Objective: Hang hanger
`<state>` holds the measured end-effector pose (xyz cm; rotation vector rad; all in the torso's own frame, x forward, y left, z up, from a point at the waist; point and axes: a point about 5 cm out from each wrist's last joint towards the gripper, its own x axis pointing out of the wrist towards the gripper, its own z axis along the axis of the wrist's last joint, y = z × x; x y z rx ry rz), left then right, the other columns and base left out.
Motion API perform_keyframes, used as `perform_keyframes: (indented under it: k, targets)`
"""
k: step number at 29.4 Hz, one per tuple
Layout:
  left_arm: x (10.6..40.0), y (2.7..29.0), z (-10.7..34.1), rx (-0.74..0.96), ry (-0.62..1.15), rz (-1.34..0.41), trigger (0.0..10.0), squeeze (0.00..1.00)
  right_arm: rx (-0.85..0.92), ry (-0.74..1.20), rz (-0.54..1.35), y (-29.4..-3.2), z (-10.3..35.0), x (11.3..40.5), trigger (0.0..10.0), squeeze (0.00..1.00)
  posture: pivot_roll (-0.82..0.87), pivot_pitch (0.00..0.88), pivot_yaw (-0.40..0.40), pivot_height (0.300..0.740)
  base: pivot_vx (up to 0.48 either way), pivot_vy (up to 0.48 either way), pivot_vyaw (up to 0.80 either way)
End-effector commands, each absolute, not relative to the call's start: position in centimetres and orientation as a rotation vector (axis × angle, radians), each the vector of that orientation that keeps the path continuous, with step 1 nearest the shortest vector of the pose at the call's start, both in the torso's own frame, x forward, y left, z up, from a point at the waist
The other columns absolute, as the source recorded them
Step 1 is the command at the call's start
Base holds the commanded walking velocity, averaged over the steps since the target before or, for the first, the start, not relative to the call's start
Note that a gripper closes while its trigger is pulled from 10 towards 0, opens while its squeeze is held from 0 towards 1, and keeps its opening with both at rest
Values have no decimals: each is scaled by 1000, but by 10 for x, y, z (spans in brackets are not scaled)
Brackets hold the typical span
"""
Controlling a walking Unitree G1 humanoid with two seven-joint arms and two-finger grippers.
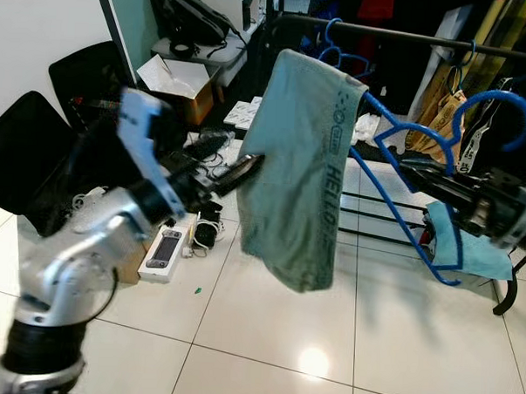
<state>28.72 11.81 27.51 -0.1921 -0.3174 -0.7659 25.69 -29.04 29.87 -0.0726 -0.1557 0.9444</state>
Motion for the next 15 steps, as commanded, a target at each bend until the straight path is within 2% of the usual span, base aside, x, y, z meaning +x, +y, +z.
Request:
perform_keyframes:
  k: [1,2,3,8,12,15]
  targets:
    - [281,124,286,-185,-366,-819,10000,812,-60,-217,992,-294,315,251,10000,0,-29,73,-5,740,0,0,0]
    - [281,124,286,-185,-366,-819,10000,812,-60,-217,992,-294,315,251,10000,0,-29,73,-5,740,0,0,0]
    - [276,126,288,-169,-370,-870,10000,0,-55,-234,1033,-295,321,248,10000,0,-28,72,-3,740,0,0,0]
    - [258,119,287,-136,-356,-1041,10000,0,-64,-248,1118,-296,332,243,10000,0,-29,69,-3,740,0,0,0]
    - [259,116,285,-129,-347,-1043,10000,0,-72,-250,1141,-296,336,242,10000,0,-32,69,-2,740,0,0,0]
    - [266,113,289,-135,-357,-969,10000,0,-118,-238,1112,-294,335,248,10000,0,-34,70,0,740,0,0,0]
